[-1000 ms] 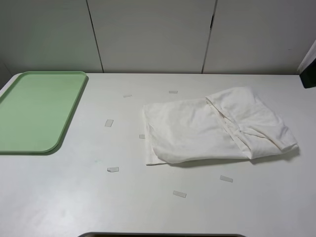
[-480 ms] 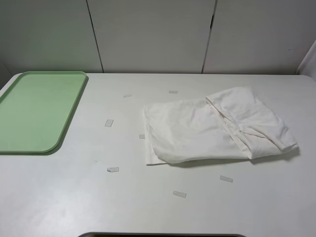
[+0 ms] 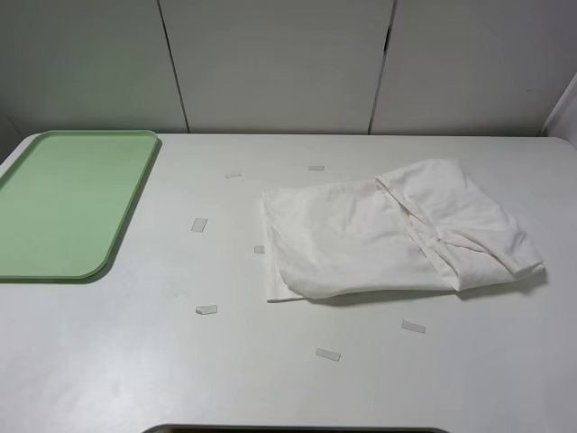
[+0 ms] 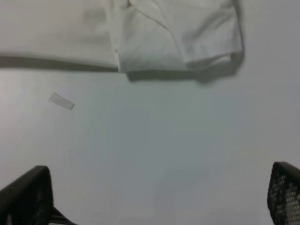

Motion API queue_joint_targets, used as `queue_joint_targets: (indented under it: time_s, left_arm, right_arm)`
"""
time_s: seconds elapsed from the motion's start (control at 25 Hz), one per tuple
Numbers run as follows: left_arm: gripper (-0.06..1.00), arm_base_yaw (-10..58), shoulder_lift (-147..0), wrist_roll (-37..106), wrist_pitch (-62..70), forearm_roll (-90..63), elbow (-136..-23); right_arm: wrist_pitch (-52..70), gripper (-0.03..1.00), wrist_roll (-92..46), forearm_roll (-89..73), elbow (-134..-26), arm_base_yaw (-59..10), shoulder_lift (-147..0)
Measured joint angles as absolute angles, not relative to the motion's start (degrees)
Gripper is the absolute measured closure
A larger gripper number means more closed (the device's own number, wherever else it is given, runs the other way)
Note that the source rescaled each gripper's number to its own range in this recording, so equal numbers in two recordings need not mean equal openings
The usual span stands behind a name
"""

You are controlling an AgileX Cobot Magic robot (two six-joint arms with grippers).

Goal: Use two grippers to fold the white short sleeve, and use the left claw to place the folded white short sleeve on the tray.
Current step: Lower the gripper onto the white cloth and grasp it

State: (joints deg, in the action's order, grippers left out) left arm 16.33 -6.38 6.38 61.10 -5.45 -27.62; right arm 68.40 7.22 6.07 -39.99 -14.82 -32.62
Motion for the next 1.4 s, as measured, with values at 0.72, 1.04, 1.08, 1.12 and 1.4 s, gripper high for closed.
queue_joint_targets:
  time_s: [0.72,1.04,1.08,1.12,1.4]
  left_arm:
    - [-0.04,16.33,-6.38,6.38,61.10,-5.45,-27.62]
    - [-0.04,16.33,-6.38,6.38,61.10,-5.45,-27.62]
    - [-0.04,16.33,-6.38,6.38,61.10,-5.45,-27.62]
    - [-0.04,16.33,-6.38,6.38,61.10,-5.45,-27.62]
    - [-0.04,16.33,-6.38,6.38,61.10,-5.45,-27.62]
  right_arm:
    - [64.15,-0.03,7.22,3.88,-30.66,1.79,-3.33]
    - [63.92,-0.03,7.22,3.93,-30.62,2.03,0.35]
    - [63.59,-0.03,7.22,3.93,-30.62,2.03,0.35]
    - [63.53,-0.03,7.22,3.93,-30.62,2.03,0.35]
    - [62.57,-0.03,7.22,4.30,-30.62,2.03,0.35]
